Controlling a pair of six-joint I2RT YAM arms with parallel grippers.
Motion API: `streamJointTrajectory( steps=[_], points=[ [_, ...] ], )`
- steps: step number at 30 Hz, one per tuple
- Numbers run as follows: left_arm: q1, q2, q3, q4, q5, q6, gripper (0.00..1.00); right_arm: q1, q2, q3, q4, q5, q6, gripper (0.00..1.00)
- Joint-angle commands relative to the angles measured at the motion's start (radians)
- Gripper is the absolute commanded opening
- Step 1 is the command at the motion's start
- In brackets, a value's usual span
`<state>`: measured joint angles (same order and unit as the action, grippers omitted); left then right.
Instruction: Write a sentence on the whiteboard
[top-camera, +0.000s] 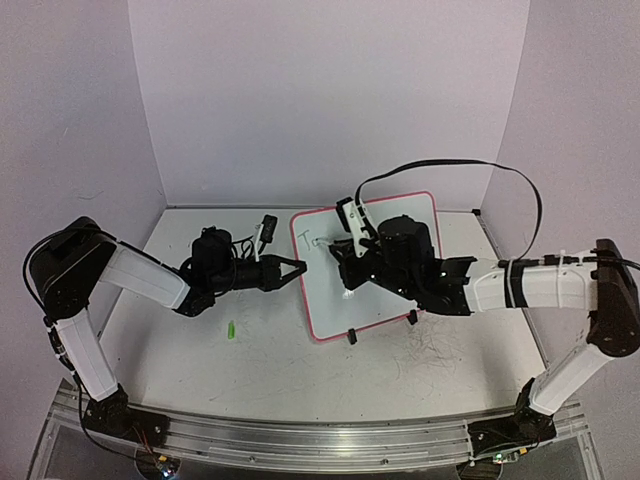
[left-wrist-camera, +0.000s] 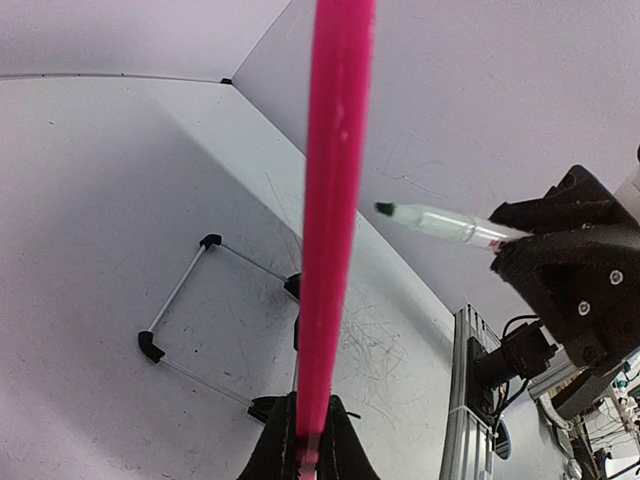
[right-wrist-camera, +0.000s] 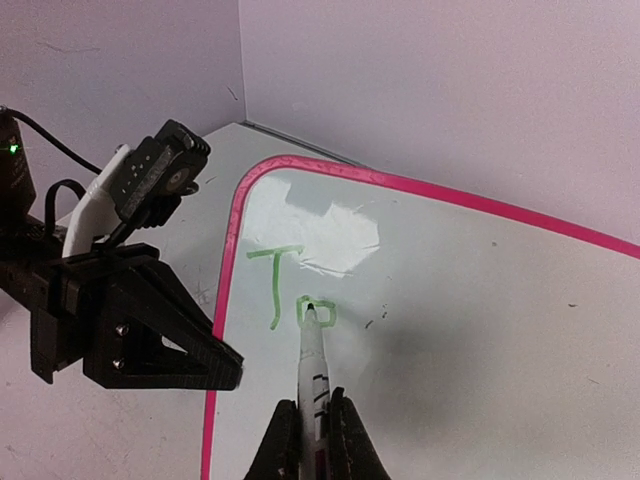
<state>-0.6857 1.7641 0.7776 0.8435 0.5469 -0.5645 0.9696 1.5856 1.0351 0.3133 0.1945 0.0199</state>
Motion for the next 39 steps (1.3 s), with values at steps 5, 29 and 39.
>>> streamJointTrajectory(
  steps=[5,29,39],
  points=[
    [0.003,-0.041,-0.006,0.028,0.011,-0.018,0.00,-0.056,-0.145,-0.067,0.024,-0.047,0.007,0.00],
    [0.003,-0.031,0.012,0.017,0.011,-0.031,0.00,-0.047,-0.052,0.020,0.013,-0.066,-0.011,0.00],
    [0.003,-0.029,0.017,0.015,0.016,-0.031,0.00,-0.045,-0.050,0.011,0.012,-0.037,-0.011,0.00]
  ],
)
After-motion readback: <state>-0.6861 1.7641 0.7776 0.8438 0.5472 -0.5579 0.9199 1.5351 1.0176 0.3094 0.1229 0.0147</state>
